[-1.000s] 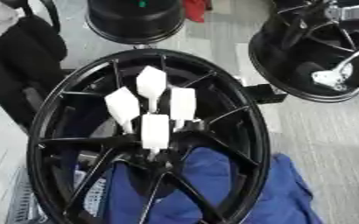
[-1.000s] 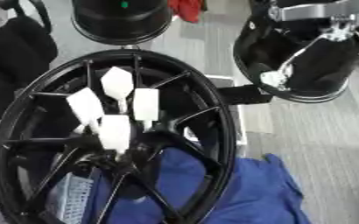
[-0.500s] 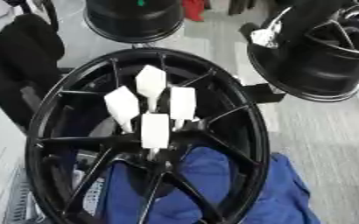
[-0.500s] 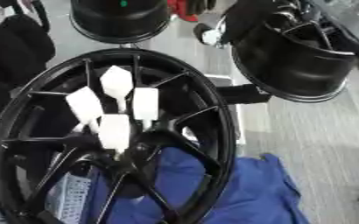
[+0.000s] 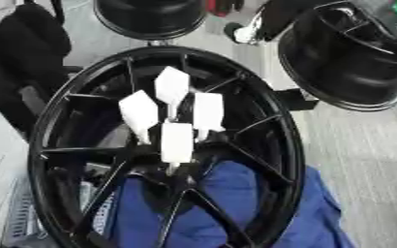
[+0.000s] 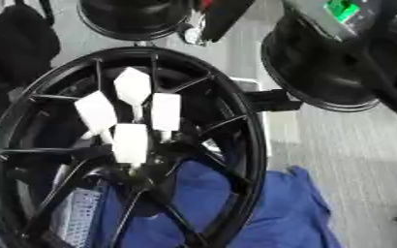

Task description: Pull the pin out of the wheel hub.

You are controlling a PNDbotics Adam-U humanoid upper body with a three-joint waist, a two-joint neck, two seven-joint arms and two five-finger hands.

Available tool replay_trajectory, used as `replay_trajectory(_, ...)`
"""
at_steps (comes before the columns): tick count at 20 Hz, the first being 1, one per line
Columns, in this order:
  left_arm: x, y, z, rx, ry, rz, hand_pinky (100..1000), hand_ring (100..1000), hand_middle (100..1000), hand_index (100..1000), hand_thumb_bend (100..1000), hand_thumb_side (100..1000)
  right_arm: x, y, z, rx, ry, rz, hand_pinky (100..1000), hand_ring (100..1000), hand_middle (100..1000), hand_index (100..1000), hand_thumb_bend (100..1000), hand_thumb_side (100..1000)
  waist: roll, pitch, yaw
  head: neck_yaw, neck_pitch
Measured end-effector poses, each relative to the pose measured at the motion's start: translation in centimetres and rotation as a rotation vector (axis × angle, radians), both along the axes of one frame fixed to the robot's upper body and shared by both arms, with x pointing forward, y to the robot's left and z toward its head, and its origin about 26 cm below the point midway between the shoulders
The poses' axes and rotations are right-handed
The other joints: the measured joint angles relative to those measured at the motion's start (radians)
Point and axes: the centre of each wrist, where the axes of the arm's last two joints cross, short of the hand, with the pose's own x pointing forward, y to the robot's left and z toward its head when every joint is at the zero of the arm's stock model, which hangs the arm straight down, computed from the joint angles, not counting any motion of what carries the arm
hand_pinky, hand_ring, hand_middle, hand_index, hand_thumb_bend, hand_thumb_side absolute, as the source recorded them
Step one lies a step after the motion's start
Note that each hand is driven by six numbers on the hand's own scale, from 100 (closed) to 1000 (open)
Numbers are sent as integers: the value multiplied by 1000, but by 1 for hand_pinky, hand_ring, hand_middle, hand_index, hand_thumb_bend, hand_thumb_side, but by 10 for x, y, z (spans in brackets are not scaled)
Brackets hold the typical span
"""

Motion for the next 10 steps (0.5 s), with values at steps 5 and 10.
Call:
replay_trajectory(5,2,-2,4,1,-15,-5,784,620,617,815,111,437,-1,5,-3,-18,30,53,924,826,774,838,260,352,-12,9,18,-13,1)
replay_trajectory(10,3,-3,9,3,-29,-11,783,620,616,814,114,435,-10,13,-3,-44,28,130,924,828,774,840,282,323,-21,15,38,-37,1)
